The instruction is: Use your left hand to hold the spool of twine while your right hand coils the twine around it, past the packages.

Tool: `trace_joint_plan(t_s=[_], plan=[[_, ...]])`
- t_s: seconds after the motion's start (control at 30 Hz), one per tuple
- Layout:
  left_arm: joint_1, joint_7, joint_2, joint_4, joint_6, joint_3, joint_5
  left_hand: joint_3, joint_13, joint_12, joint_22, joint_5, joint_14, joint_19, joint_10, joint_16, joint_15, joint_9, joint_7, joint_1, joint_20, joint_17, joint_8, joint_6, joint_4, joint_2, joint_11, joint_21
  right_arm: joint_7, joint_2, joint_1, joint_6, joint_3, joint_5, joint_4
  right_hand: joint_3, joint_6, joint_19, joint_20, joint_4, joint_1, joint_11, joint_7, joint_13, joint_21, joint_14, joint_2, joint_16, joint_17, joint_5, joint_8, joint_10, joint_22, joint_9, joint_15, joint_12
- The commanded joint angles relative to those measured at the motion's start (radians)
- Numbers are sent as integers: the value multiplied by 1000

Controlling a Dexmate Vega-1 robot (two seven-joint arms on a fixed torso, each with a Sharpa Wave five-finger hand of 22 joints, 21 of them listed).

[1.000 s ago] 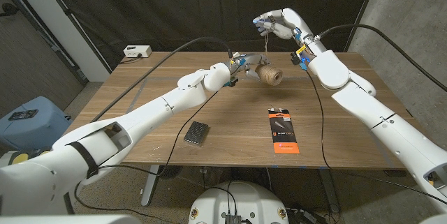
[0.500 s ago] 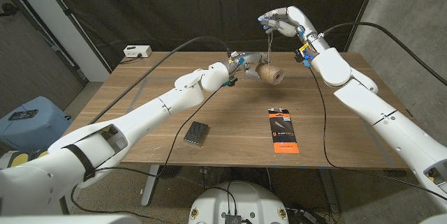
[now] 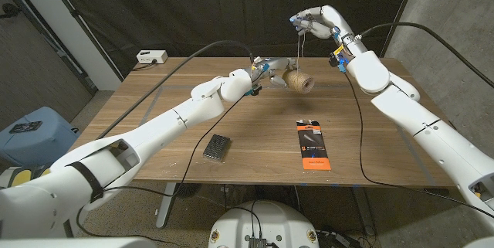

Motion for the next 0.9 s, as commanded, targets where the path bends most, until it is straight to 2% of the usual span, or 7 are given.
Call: trace_joint_plan(t_s=[0.03, 0.53, 0.9], plan=[[15, 6, 9, -15, -6, -19, -12, 5, 41, 2, 2, 7, 4, 2, 63, -1, -7, 11, 44, -36, -5, 3, 11, 80, 4, 50, 42, 7, -19, -14, 7, -15, 13, -9, 22, 5, 9, -5, -57, -1, 3, -8, 3, 2, 11, 3, 1, -4, 2, -3, -1, 4, 3, 5, -94, -5], [28, 11, 26, -30, -13, -44, -31, 6, 43, 0, 1, 8, 4, 2, 63, -3, -8, 11, 46, -37, -6, 2, 12, 83, 4, 50, 41, 10, -59, -25, 10, -39, 34, -15, 53, 4, 11, -8, -56, 0, 2, -8, 3, 2, 13, 3, 1, -6, 3, -3, -3, 4, 3, 6, -94, -9], [29, 16, 23, -23, -48, -56, -56, 7, 43, 0, 0, 8, 6, 3, 66, -4, -10, 10, 41, -37, -7, 1, 12, 85, 4, 50, 38, 12, -64, -22, 39, -59, 23, -15, 98, 4, 10, -10, -57, 0, 2, -6, 4, 3, 16, 3, 1, -8, 4, -3, -6, 4, 3, 7, -94, -11]])
